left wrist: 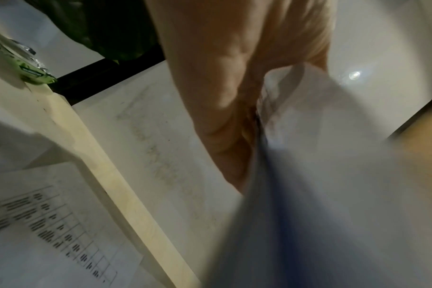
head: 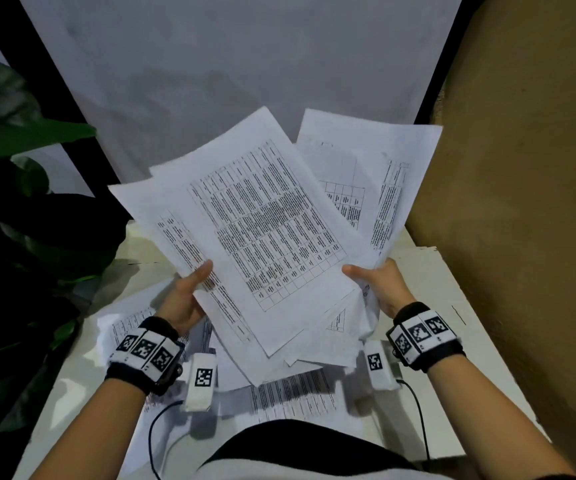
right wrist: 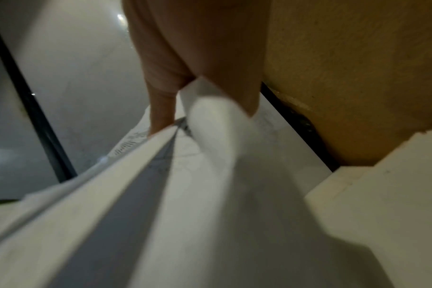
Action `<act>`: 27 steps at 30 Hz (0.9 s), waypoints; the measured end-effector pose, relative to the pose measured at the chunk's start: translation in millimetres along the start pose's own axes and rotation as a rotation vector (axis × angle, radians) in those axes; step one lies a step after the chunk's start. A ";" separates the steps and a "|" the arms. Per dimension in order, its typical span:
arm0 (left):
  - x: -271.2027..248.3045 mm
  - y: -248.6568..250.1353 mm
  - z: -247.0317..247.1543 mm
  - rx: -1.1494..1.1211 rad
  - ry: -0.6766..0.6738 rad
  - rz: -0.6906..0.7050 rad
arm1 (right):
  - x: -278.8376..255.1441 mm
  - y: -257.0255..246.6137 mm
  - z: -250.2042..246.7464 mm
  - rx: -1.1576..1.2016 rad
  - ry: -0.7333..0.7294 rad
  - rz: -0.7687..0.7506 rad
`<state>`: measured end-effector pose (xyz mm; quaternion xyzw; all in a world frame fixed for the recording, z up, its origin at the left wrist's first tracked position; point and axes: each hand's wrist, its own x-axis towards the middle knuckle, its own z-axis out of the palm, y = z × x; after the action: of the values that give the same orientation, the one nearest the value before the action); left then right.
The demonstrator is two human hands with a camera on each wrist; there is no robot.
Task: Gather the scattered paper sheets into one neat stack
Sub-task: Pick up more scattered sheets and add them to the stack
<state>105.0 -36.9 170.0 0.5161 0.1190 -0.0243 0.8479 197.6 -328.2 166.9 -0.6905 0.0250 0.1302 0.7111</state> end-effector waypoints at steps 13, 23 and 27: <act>4.2 -18.3 24.5 0.429 0.291 0.036 | -1.1 -13.5 16.8 -0.265 -0.214 -0.048; -4.5 -21.2 33.6 0.277 0.256 0.049 | -0.6 -11.6 14.9 -0.302 -0.227 -0.010; -9.4 -15.1 43.5 0.270 0.346 0.152 | -6.4 -15.0 19.3 -0.256 -0.132 -0.102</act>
<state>101.1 -83.0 178.2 0.6286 0.2188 0.1128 0.7377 192.0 -310.2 183.8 -0.7658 -0.0737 0.1411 0.6230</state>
